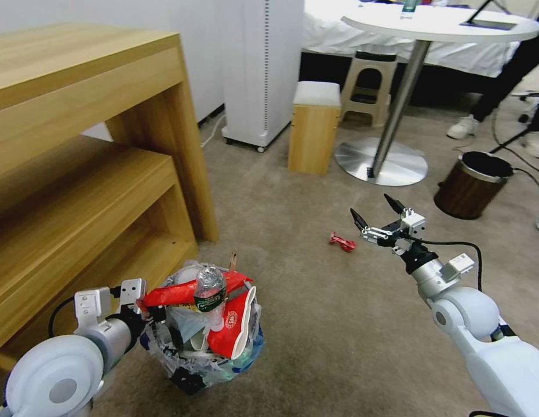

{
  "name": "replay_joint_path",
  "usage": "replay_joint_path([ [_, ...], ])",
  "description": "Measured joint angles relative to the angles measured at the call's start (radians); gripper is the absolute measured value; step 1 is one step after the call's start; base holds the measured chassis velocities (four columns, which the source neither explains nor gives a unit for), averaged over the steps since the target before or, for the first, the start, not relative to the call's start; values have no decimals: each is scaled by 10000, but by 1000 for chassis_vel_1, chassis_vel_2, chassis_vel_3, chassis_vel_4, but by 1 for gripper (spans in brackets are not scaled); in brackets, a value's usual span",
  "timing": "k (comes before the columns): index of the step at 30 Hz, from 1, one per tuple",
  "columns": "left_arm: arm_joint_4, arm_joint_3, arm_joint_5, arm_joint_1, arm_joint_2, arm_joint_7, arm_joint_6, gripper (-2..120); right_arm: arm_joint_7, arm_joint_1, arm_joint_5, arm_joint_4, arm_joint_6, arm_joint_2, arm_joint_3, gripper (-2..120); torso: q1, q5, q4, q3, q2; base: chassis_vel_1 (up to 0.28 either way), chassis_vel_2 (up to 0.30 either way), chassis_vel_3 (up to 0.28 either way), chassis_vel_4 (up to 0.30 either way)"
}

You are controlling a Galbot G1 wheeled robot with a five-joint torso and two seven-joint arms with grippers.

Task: Pick up the trash bin and place the garbage on the floor into it.

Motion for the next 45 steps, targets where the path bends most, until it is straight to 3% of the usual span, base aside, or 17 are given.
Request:
replay_joint_path([
  [13, -42, 1, 111, 52, 3, 58, -74, 1, -72, -182, 70, 26, 80, 1, 125, 100, 0, 1, -6, 0, 0, -92, -92, -94, -93],
  [18, -64, -38, 246, 134, -1, 137, -161, 1, -127, -216, 117, 21, 120, 30, 104, 100, 0, 0, 5, 0, 0, 0, 0, 0, 0],
  [45, -2, -169, 193, 115, -6, 234, -127, 1, -313, -151, 117, -216, 227, 192, -196, 100, 0, 0, 0, 0, 0, -37, 29, 37, -35],
])
